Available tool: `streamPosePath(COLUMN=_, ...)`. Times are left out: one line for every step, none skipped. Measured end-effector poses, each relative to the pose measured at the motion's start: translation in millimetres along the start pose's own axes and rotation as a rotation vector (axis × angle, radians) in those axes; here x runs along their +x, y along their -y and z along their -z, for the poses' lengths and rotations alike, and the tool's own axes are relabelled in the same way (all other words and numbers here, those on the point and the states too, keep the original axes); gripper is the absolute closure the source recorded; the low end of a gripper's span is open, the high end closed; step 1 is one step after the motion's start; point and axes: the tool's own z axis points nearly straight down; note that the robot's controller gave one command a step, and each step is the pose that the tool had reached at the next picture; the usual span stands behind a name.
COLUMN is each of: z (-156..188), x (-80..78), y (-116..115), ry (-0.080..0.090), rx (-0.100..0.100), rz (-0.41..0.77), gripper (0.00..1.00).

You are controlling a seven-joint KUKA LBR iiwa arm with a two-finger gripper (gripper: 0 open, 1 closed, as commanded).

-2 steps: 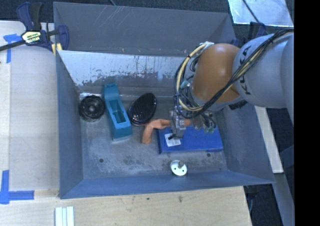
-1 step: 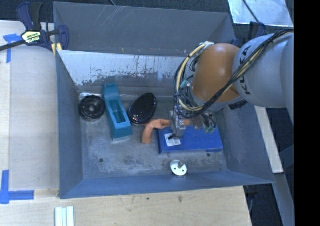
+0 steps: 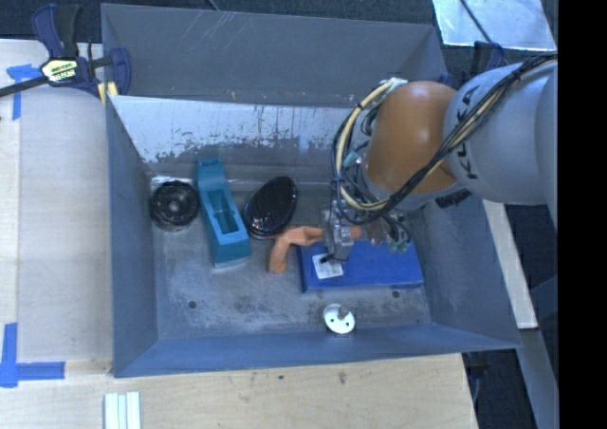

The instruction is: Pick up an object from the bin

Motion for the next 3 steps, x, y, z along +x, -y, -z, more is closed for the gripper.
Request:
streamPosePath(z=19.6, x=1.4, y=-0.1, ry=-0.007, rx=0.0, rz=0.0, gripper=1.0)
streamPosePath(z=34.3, x=-1.0, y=0.2, ry=0.0, rx=0.001, rz=0.001, gripper=1.0)
streamPosePath(z=39.9, x=-1.4, y=0.4, ry=0.002, rx=0.001, rz=0.001, gripper=1.0)
